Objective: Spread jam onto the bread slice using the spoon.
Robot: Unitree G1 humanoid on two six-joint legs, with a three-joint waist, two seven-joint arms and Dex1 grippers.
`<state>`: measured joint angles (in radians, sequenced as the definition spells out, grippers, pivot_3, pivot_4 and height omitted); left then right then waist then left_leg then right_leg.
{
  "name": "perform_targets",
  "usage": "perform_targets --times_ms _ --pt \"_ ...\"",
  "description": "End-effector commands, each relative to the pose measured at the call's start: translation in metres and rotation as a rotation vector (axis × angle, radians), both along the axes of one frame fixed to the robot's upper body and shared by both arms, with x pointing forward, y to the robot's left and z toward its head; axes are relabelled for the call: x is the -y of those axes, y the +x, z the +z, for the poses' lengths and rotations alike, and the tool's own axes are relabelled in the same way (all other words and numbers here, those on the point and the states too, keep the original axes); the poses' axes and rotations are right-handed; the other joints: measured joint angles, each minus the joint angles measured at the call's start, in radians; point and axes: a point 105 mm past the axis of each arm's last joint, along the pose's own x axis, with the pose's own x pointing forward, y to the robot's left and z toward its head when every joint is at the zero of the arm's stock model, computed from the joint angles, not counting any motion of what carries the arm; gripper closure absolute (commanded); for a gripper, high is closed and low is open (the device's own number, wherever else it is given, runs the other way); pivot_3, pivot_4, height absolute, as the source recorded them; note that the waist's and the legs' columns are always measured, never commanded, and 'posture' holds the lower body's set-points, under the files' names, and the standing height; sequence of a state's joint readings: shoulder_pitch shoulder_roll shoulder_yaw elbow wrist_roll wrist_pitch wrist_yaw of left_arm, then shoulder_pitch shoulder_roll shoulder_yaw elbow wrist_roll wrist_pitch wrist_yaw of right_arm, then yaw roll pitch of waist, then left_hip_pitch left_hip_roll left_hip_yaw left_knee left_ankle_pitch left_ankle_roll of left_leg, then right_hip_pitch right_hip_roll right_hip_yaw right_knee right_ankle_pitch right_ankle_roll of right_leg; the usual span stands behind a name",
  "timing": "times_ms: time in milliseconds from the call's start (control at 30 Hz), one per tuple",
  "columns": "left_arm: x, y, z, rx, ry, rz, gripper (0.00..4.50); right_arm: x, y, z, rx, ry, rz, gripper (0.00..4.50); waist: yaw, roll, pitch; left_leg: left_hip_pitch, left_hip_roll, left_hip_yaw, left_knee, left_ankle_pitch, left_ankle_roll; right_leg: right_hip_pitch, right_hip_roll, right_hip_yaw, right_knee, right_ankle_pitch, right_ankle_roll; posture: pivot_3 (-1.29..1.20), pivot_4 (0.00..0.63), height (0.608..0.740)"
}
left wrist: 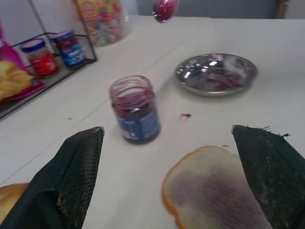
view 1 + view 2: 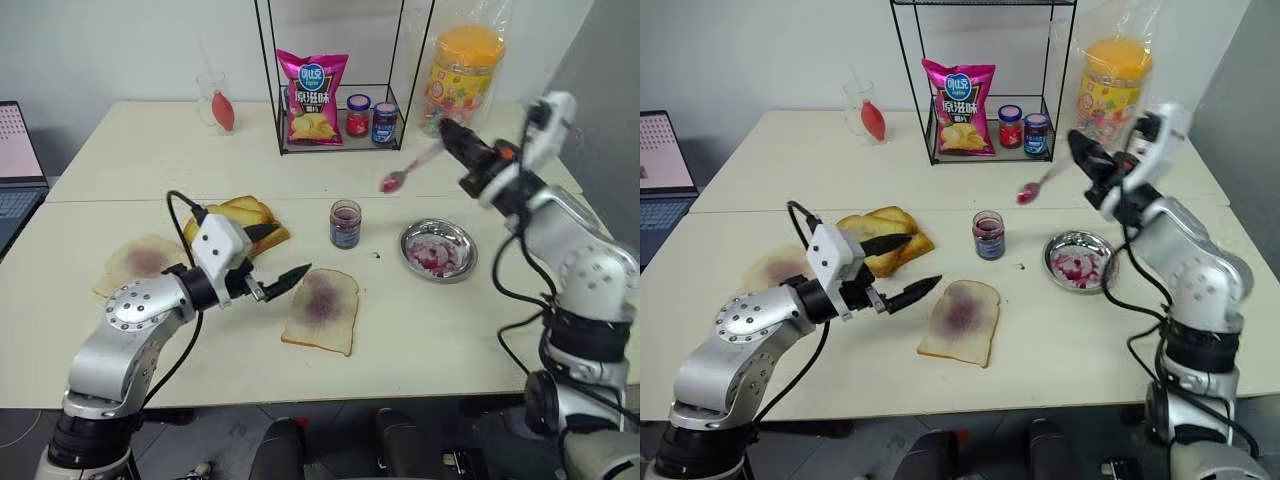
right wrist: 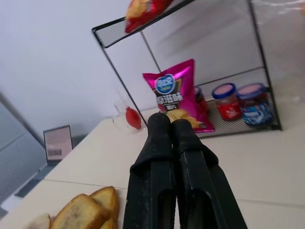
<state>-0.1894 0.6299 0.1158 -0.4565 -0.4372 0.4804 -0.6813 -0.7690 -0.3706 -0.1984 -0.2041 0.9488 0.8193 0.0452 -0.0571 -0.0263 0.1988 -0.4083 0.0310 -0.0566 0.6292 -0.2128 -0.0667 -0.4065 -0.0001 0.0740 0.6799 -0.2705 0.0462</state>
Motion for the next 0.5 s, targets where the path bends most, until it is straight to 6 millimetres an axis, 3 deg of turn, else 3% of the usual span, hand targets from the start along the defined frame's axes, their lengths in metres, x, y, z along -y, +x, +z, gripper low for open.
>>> perform_targets --times_ms 33,233,500 --pt "-0.004 0.0 0.011 0.031 -0.061 0.057 0.0 -0.026 0.006 0.01 0.071 -0.078 0.065 4.44 0.0 0.0 0.0 0.0 0.0 0.0 0.0 0.0 0.0 0.0 0.0 0.0 0.0 0.0 0.0 0.0 0.15 0.74" --pt "-0.007 0.001 0.012 0.024 -0.085 0.09 0.0 -0.043 0.016 -0.003 0.101 -0.178 0.099 4.44 0.006 0.0 0.0 -0.002 -0.001 -0.001 0.0 0.0 0.0 0.0 -0.001 -0.001 -0.001 0.0 0.0 0.0 0.15 0.74" --pt "-0.018 0.001 0.007 0.014 -0.081 0.122 0.0 -0.05 0.022 -0.019 0.143 -0.286 0.1 4.44 0.003 0.0 0.0 -0.002 -0.001 -0.001 0.0 0.0 0.0 -0.001 -0.001 -0.001 0.0 0.0 0.0 0.0 0.15 0.74"
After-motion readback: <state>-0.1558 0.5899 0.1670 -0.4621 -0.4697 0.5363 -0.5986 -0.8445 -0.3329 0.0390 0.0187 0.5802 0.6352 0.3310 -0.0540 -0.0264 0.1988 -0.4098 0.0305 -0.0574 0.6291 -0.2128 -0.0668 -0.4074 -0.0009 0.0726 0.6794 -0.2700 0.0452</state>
